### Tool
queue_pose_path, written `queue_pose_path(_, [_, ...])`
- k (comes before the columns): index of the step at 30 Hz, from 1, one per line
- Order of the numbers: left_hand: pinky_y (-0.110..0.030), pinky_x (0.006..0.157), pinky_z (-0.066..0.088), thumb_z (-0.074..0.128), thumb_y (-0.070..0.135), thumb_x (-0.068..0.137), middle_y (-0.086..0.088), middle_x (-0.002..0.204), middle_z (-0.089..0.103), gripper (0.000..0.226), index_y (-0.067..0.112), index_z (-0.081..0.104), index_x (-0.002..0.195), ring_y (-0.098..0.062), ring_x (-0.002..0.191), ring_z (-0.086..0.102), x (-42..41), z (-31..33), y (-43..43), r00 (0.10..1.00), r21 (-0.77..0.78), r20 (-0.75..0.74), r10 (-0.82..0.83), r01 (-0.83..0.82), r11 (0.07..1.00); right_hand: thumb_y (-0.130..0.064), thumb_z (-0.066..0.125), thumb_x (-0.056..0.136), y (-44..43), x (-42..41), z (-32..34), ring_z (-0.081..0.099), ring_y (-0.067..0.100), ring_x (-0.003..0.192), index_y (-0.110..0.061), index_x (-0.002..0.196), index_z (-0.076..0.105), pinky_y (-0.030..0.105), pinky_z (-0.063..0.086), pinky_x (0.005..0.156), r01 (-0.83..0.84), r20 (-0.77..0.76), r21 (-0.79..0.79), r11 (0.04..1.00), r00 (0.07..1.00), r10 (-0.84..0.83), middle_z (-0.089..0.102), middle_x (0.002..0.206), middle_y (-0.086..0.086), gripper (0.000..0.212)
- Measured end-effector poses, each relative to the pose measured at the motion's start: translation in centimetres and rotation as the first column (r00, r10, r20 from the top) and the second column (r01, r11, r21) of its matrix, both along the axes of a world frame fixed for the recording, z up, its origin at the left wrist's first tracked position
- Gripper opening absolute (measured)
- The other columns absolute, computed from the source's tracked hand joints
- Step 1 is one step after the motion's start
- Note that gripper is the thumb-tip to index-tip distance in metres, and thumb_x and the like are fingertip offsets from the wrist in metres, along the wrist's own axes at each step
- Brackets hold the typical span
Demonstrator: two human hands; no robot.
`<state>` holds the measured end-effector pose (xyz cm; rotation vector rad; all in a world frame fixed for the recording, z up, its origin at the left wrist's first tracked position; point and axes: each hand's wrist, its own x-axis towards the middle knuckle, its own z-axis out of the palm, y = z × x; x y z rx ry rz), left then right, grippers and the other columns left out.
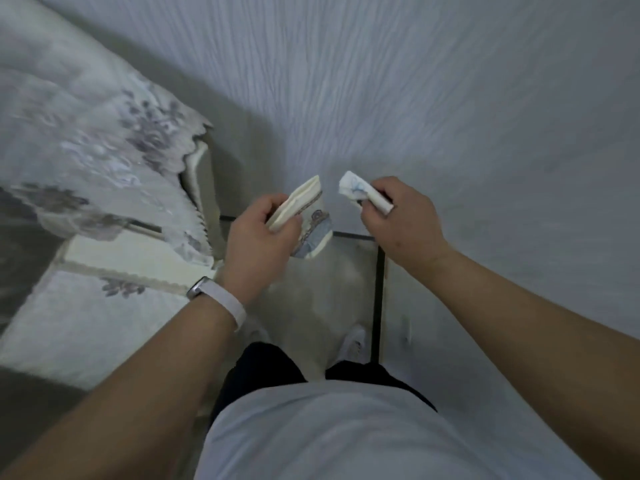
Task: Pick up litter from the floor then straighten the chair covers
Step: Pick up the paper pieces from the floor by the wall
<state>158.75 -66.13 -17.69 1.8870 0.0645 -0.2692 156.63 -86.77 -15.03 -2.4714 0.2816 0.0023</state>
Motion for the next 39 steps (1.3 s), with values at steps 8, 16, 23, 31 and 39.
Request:
queue_pose_path(8, [-0.021, 0.064, 0.049, 0.069, 0.021, 0.086, 0.02, 0.078, 0.064, 0.024, 0.043, 0.06, 0.085, 0.004, 0.07, 0.059, 3.8, 7.2, 7.9, 0.992, 0.005, 0.124, 0.028, -0.029, 1.0, -0.019, 0.063, 0.088, 7.5, 3.7, 7.0, 0.054, 0.013, 0.068, -0.021, 0.096, 0.065, 0.03, 0.042, 0.062, -0.006, 0.108, 0.043, 0.999, 0.994, 0.001, 0.062, 0.076, -0.005, 0.008])
queue_pose_path(16, [-0.017, 0.056, 0.047, 0.068, 0.02, 0.088, 0.015, 0.076, 0.064, 0.024, 0.042, 0.059, 0.085, 0.0, 0.068, 0.059, 4.7, 9.5, 13.4, 0.953, 0.05, 0.167, 0.253, -0.264, 0.963, -0.018, 0.063, 0.089, 13.0, 8.9, 8.2, 0.054, 0.011, 0.074, -0.02, 0.104, 0.066, 0.017, 0.034, 0.06, -0.287, 0.129, 0.037, 0.957, 0.951, 0.28, 0.063, 0.085, -0.005, 0.015])
queue_pose_path(23, [-0.021, 0.057, 0.051, 0.068, 0.018, 0.087, 0.018, 0.078, 0.065, 0.025, 0.041, 0.06, 0.084, 0.0, 0.067, 0.061, 4.2, 10.0, 15.2, 0.816, 0.151, 0.144, 0.56, -0.577, 0.802, -0.022, 0.063, 0.089, 16.8, 14.8, 7.9, 0.055, 0.01, 0.073, -0.021, 0.101, 0.066, 0.027, 0.04, 0.062, -0.561, 0.124, 0.144, 0.815, 0.827, 0.548, 0.064, 0.085, -0.005, 0.013])
queue_pose_path(31, [-0.017, 0.063, 0.049, 0.068, 0.015, 0.086, 0.013, 0.081, 0.068, 0.021, 0.035, 0.065, 0.088, 0.0, 0.072, 0.062, -0.3, 10.3, 15.1, 0.457, 0.185, 0.161, 0.875, -0.885, 0.428, -0.021, 0.062, 0.089, 21.1, 18.4, 7.3, 0.053, 0.009, 0.071, -0.021, 0.099, 0.063, 0.023, 0.037, 0.057, -0.848, 0.139, 0.216, 0.484, 0.518, 0.844, 0.062, 0.081, -0.005, 0.01])
queue_pose_path(39, [-0.025, 0.065, 0.051, 0.067, 0.019, 0.086, 0.014, 0.081, 0.067, 0.014, 0.033, 0.065, 0.089, -0.002, 0.075, 0.062, -12.3, 11.1, 14.8, 0.065, 0.217, 0.161, 0.985, -0.976, 0.029, -0.018, 0.062, 0.088, 29.3, 11.6, 7.4, 0.054, 0.013, 0.067, -0.019, 0.098, 0.065, 0.031, 0.044, 0.059, -0.977, 0.19, 0.2, 0.075, 0.113, 0.975, 0.061, 0.079, -0.004, 0.01])
